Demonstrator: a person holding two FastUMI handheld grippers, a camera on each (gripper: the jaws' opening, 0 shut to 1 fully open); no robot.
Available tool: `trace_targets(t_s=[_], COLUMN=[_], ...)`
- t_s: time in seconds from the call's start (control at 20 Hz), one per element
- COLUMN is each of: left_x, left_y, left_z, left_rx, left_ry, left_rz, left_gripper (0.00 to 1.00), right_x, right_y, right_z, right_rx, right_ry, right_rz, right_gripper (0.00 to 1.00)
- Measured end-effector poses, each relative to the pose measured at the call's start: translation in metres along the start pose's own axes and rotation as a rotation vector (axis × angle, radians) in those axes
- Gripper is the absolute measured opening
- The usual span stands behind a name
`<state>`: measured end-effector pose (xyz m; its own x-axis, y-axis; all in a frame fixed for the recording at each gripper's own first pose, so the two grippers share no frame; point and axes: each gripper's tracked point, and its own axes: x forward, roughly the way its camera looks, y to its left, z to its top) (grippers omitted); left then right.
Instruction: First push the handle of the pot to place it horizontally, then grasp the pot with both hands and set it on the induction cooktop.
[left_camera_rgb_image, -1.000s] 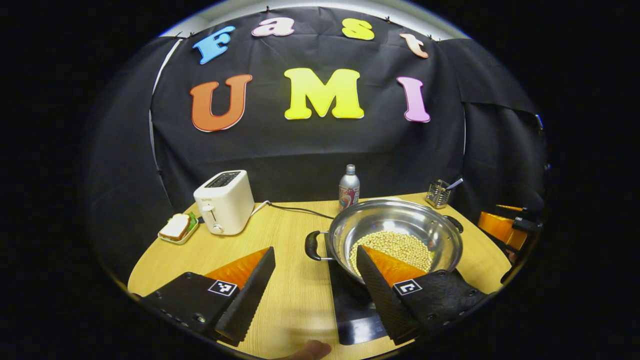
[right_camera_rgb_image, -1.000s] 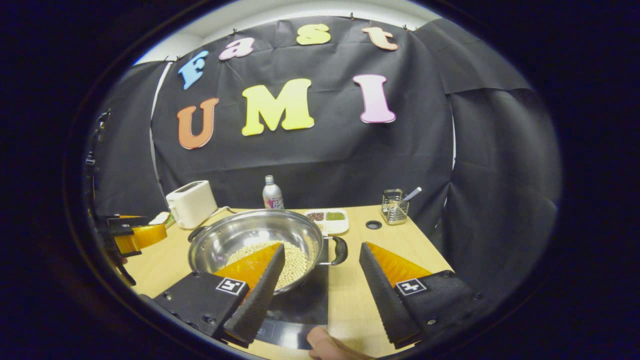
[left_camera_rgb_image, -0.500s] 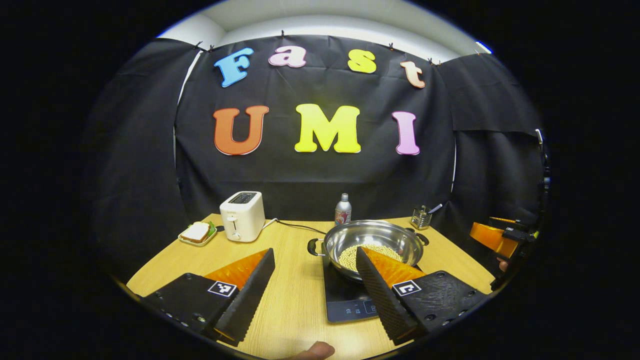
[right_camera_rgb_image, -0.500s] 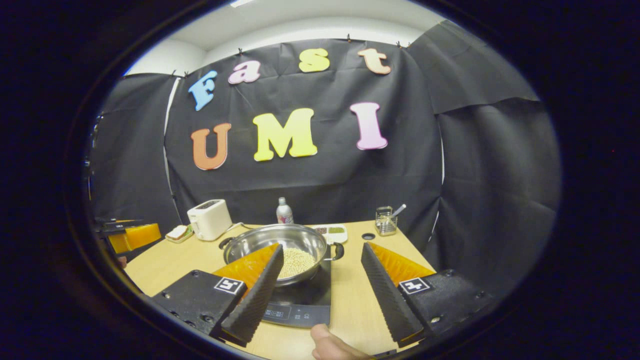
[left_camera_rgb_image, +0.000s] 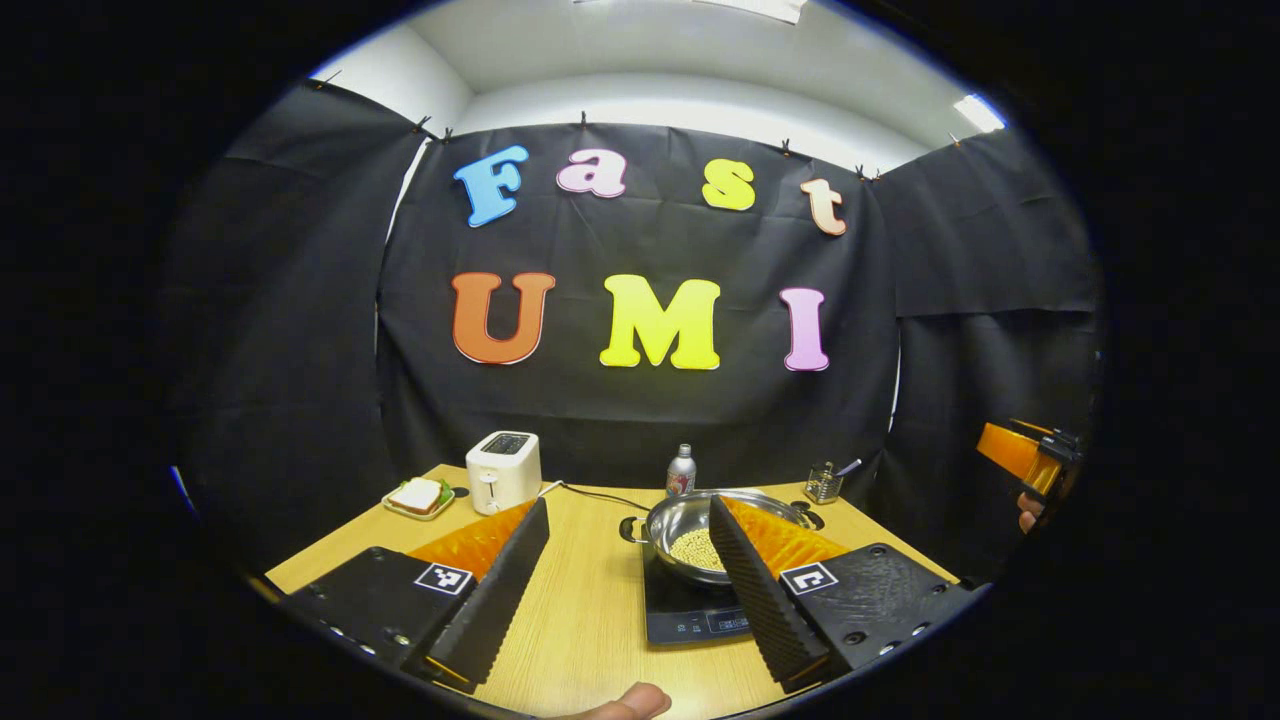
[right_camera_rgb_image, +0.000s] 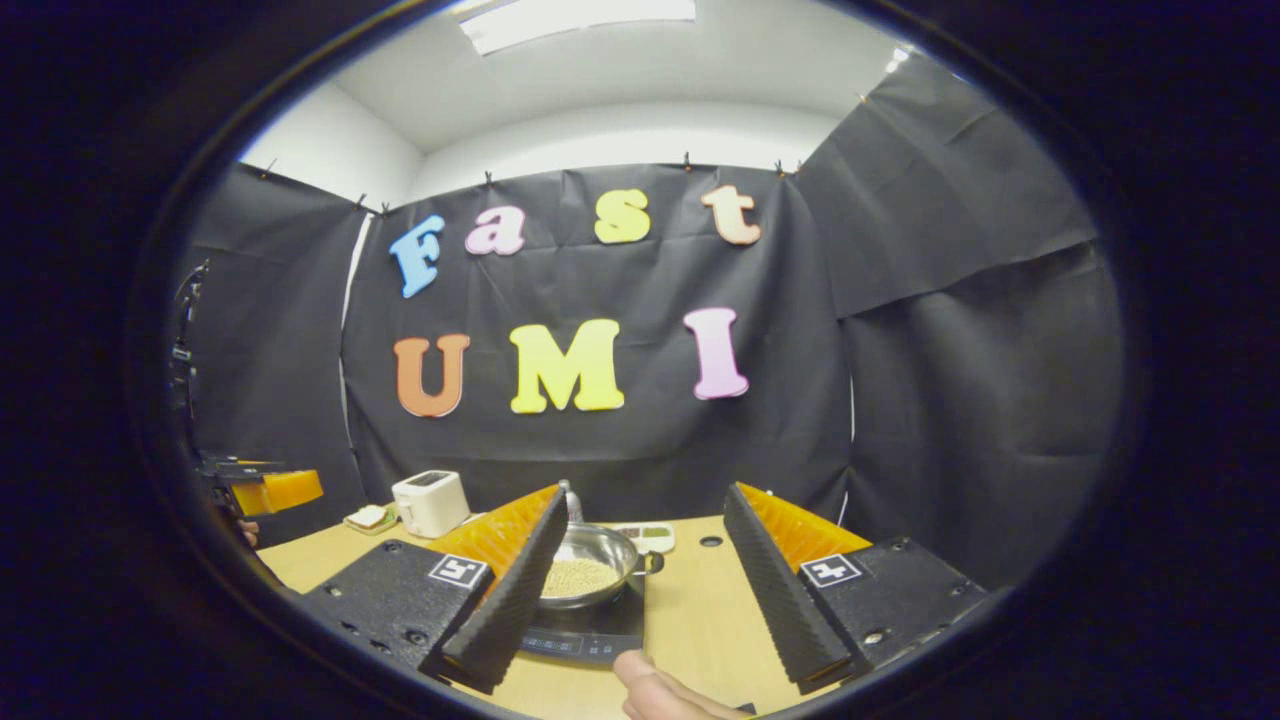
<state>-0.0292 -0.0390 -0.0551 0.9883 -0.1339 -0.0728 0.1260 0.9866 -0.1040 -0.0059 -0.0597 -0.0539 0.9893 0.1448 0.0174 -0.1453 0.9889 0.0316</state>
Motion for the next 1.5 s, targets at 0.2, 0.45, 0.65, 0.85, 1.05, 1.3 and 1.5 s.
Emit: trace_targets(t_s=[0.2,0.45,0.65,0.85,1.05,1.3,1.5], left_x=[-0.031,-0.059,-0.063,-0.056,-0.051,-0.049,-0.051], left_y=[-0.006,-0.007,-0.012,-0.006,0.003,0.007,0.005], left_z=[0.024,0.043,0.036,0.028,0.020,0.019,0.020], left_rx=[0.017,0.088,0.062,0.050,0.042,0.046,0.049], left_ry=[-0.067,-0.188,-0.193,-0.171,-0.152,-0.147,-0.154], left_rz=[-0.010,0.027,0.003,0.010,0.026,0.031,0.026], left_gripper=[0.96,0.95,0.95,0.95,0.95,0.95,0.95], right_x=[-0.033,-0.060,-0.062,-0.053,-0.047,-0.052,-0.057], right_y=[-0.009,-0.011,-0.010,-0.018,-0.014,-0.010,-0.006], right_z=[0.026,0.031,0.029,0.019,0.011,0.015,0.019], right_rx=[-0.012,-0.041,-0.028,-0.035,-0.051,-0.051,-0.060], right_ry=[-0.073,-0.098,-0.105,-0.060,-0.030,-0.036,-0.045], right_rz=[-0.026,-0.049,-0.037,-0.081,-0.076,-0.077,-0.071], right_gripper=[0.96,0.96,0.96,0.96,0.96,0.96,0.96])
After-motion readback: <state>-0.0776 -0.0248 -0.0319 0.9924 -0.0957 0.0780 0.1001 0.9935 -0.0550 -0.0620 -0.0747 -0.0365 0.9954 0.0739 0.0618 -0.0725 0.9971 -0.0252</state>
